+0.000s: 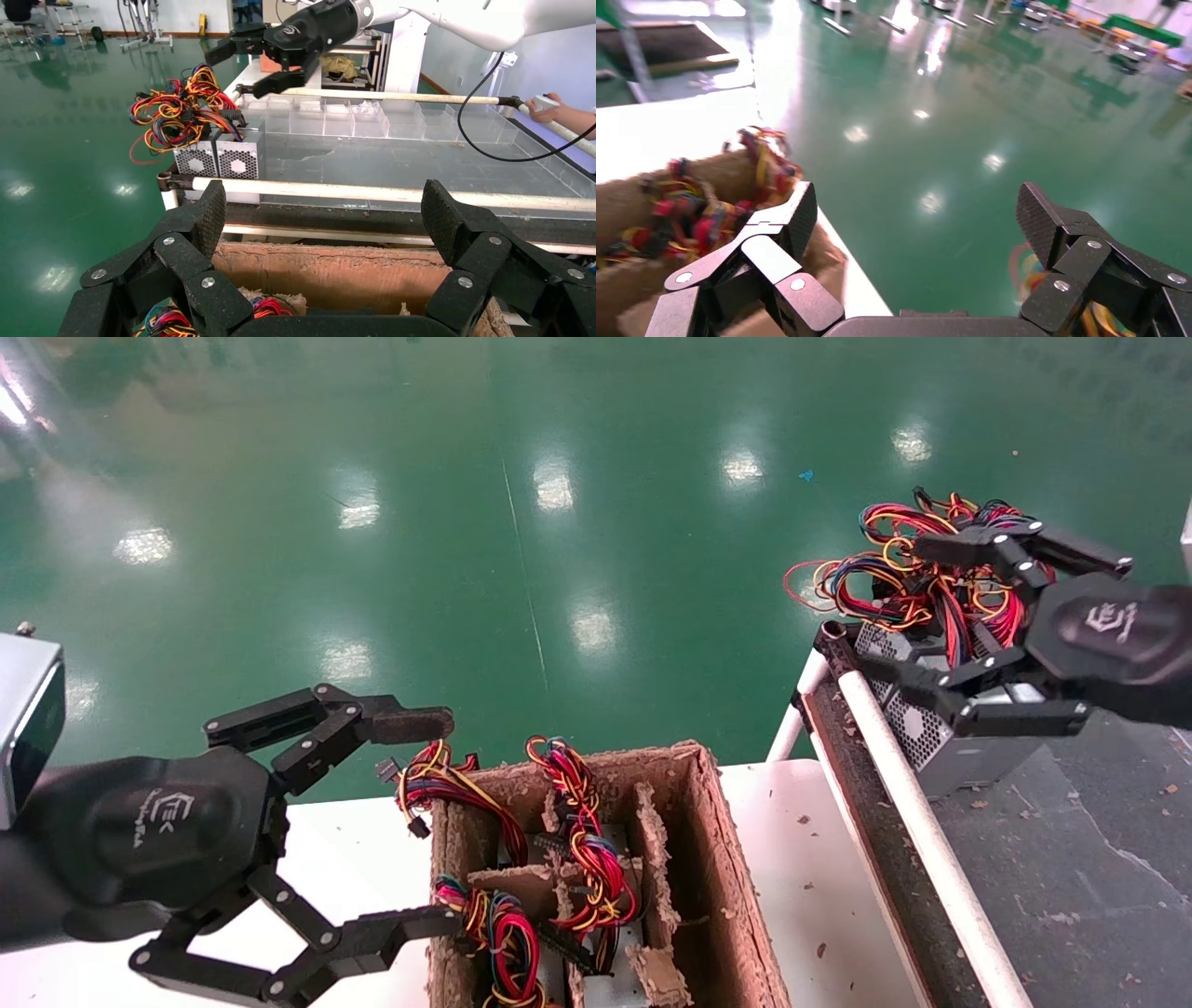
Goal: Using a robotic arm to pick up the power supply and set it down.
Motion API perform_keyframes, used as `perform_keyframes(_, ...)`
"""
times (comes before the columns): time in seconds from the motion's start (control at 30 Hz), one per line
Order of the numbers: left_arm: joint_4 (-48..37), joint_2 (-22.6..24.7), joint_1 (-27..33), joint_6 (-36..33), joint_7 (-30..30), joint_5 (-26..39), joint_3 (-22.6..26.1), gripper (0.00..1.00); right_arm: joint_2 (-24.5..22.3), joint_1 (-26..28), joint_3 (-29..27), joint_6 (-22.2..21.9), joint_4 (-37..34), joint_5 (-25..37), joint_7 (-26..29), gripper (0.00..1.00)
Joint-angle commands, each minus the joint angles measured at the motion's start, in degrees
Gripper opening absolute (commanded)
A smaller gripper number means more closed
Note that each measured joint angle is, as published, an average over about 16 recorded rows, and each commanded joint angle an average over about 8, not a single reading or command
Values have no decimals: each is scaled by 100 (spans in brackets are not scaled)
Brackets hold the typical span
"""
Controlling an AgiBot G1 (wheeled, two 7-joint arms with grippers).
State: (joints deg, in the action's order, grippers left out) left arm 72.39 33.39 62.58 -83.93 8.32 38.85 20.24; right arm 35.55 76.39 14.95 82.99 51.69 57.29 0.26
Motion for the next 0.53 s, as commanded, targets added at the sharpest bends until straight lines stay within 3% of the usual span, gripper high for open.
perform_keyframes(0.03, 0, 0, 0, 0, 0, 0, 0, 100, -4, -116, 8, 21, 171, -120, 82, 100)
perform_keyframes(0.53, 0, 0, 0, 0, 0, -1, 1, 100, -32, -894, 64, 163, 1320, -930, 633, 100)
